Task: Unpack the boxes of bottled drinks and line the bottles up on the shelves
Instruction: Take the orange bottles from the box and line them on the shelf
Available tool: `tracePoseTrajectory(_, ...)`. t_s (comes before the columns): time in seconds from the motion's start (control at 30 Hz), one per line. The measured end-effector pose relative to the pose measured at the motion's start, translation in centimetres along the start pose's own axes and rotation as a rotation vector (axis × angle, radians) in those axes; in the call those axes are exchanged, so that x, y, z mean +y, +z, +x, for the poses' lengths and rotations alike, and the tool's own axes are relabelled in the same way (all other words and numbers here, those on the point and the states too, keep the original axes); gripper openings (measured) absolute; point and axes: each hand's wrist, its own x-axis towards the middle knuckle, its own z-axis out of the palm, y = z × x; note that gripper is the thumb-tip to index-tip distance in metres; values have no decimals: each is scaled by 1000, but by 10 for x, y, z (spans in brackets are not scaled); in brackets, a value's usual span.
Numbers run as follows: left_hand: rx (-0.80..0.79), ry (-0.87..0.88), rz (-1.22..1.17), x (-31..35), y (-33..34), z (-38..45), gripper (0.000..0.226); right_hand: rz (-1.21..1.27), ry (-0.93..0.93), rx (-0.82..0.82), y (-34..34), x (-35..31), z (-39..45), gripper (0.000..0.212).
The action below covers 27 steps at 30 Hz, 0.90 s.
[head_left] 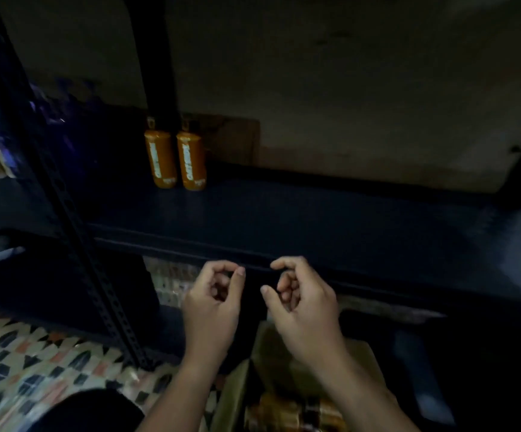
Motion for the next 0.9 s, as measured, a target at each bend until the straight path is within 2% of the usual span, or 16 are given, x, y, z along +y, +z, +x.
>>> tracePoseTrajectory(0.1,-122,-142,84,-37,19,-54,10,-121,179,-69,-7,56,-49,28)
tracePoseTrajectory(0.27,-455,-364,344,-119,48,-134,18,-324,601,-322,-14,152,-128,41)
tracePoseTrajectory(0.4,-718,-475,592,-172,58,-178,55,-482,782,-454,-7,195,-173,65)
tracePoseTrajectory(0.47,-828,-419,801,-191,55,-197,69,-546,868,-543,-1,209,-190,76)
tracePoseTrajectory(0.53,-881,-292,925,-201,51,-211,80,-660,872,-638,6,218,-202,75)
tracePoseTrajectory(0.6,-858,-248,950,-206,50,-214,86,-772,795,-650,12,224,-211,70)
tracePoseTrajectory(0.7,-839,-187,974,-213,57,-208,92,-869,737,-555,21,233,-216,66)
tracePoseTrajectory(0.8,-851,-54,964,-222,64,-200,94,-1007,589,-401,22,243,-210,72)
tracePoseTrajectory(0.9,-984,-4,916,-230,73,-194,91,-995,523,-466,24,262,-202,81)
